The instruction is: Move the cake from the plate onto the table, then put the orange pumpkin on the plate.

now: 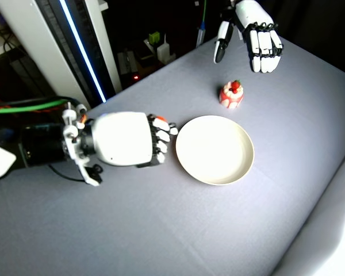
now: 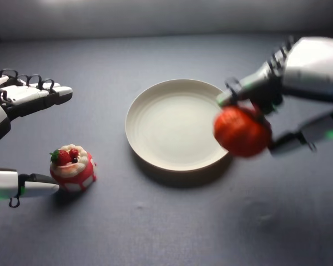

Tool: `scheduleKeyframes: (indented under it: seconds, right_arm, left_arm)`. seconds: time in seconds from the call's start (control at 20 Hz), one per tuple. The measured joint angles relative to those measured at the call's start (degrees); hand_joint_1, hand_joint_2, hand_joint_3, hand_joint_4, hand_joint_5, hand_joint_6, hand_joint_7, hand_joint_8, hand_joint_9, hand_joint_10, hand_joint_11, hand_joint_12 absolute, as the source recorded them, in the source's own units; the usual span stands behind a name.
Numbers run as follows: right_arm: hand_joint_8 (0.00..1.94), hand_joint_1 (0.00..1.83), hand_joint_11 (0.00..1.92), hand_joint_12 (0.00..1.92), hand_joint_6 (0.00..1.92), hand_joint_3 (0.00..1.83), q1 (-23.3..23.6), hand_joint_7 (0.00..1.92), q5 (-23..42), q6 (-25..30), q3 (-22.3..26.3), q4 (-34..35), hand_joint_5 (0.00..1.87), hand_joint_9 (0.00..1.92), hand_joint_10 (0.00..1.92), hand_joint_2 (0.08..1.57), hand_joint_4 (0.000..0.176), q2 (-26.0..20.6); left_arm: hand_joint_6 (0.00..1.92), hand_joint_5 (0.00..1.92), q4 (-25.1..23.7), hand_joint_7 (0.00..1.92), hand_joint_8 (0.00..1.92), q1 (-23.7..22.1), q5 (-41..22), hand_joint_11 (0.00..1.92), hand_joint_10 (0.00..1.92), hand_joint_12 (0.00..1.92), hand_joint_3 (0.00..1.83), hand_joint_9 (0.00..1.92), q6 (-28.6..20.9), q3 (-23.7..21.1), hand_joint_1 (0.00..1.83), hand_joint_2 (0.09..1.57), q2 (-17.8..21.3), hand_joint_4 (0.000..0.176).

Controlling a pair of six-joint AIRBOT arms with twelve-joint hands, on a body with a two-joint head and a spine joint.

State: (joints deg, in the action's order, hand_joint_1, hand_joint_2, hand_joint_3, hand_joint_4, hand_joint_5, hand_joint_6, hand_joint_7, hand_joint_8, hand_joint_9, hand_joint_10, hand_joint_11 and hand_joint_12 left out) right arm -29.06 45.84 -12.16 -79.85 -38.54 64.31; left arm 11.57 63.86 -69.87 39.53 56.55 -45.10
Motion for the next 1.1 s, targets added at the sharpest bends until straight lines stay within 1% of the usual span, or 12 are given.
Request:
scheduleKeyframes:
  seconds: [0.05,0.15,0.25,0.35,0.4,0.45,0.5,0.55,0.65,0.75,0.95,1.1]
  right_arm:
    - [0.99,1.27,0.79,1.59,0.75,0.0,1.22,1.11,-0.55,-0.13,-1.62,0.96,1.04,0.97,1.16,1.07,0.0,1.9]
    - [0.77,1.29,0.94,1.44,0.57,0.0,2.84,1.23,-2.93,-0.11,-4.74,-0.55,1.15,1.09,1.06,1.03,0.0,6.25]
    - [1.12,1.2,0.95,1.76,0.67,0.0,4.59,1.03,-6.99,0.0,-7.8,-2.43,1.16,0.98,1.5,1.03,0.0,10.34]
    - [1.44,1.18,0.98,1.91,0.76,0.0,5.86,0.92,-10.58,-0.07,-10.64,-2.84,1.11,0.94,1.75,1.05,0.0,13.29]
    - [1.18,1.1,0.71,1.82,0.44,0.0,6.1,0.78,-12.39,-0.11,-12.04,-2.82,0.86,0.76,1.54,1.01,0.0,14.56]
    - [0.79,0.99,0.54,1.72,0.18,0.0,6.19,0.64,-13.79,-0.22,-12.72,-2.86,0.7,0.58,1.17,0.99,0.0,15.21]
    - [0.6,0.91,0.31,1.51,0.05,0.0,6.14,0.53,-15.39,-0.55,-13.35,-3.37,0.6,0.46,1.01,0.98,0.0,15.8]
    - [0.25,0.85,0.09,1.29,0.01,0.0,6.12,0.42,-16.04,-0.52,-13.57,-3.37,0.42,0.35,0.62,0.96,0.032,16.02]
    - [0.0,0.82,0.0,1.14,0.0,0.0,6.19,0.37,-16.57,-0.57,-13.86,-2.99,0.22,0.4,0.13,0.92,0.062,16.0]
    - [0.0,0.79,0.0,1.14,0.0,0.0,6.64,0.33,-16.55,-0.57,-13.77,-2.95,0.21,0.39,0.07,0.92,0.052,16.0]
    - [0.01,0.84,0.0,1.07,0.0,0.0,6.73,0.35,-16.31,-0.55,-11.69,-2.64,0.24,0.38,0.03,0.88,0.06,15.37]
    - [0.0,0.87,0.0,0.96,0.0,0.0,6.05,0.33,-10.86,-0.66,-7.32,2.71,0.23,0.36,0.0,0.86,0.024,10.12]
  left_arm:
    - [0.0,0.32,-0.07,0.3,0.0,0.0,0.13,0.0,0.0,0.91,0.0,0.29,-0.13,0.17,0.89,0.86,-0.15,0.002]
    - [0.0,0.3,-0.07,0.3,0.0,0.0,0.22,0.0,0.0,0.86,0.0,0.28,-0.46,0.61,0.88,0.87,-0.57,0.007]
    - [0.0,0.29,0.15,0.3,0.0,-0.11,0.57,0.0,0.0,0.86,0.0,0.28,-0.66,1.09,0.9,0.87,-1.11,0.015]
    - [0.0,0.29,-0.46,0.29,0.0,-0.28,1.05,0.0,0.0,0.91,0.0,0.29,-0.66,1.18,0.91,0.88,-1.11,0.0]
    - [0.0,0.3,-0.42,0.29,0.0,-0.33,1.07,0.0,0.0,0.96,0.0,0.3,-0.68,1.2,0.89,0.87,-1.11,0.0]
    - [0.0,0.3,-0.5,0.29,0.0,-0.66,1.25,0.0,0.01,0.97,0.0,0.3,-0.7,1.4,0.89,0.87,-1.22,0.0]
    - [0.0,0.3,-0.46,0.3,0.0,-0.85,1.2,0.0,0.01,0.97,0.0,0.3,-0.79,1.66,0.92,0.87,-1.46,0.0]
    - [0.0,0.31,-0.37,0.3,0.0,-0.9,1.25,0.0,0.0,0.96,0.0,0.3,-0.81,1.66,0.93,0.87,-1.6,0.0]
    - [0.0,0.32,-1.09,0.3,0.0,-1.01,1.51,0.0,0.01,1.0,0.0,0.32,-1.01,1.66,0.95,0.87,-1.9,0.0]
    - [0.0,0.31,-0.92,0.31,0.0,-1.01,1.42,0.0,0.01,1.08,0.0,0.34,-1.09,1.66,0.97,0.86,-1.88,0.0]
    - [0.0,0.32,-0.55,0.32,0.0,-0.9,1.14,0.0,0.01,1.07,0.0,0.34,-1.16,1.64,0.99,0.86,-1.88,0.0]
    - [0.0,0.32,0.33,0.34,0.0,-0.35,-0.28,0.0,0.0,1.11,0.0,0.35,-1.33,1.33,0.95,0.86,-1.88,0.0]
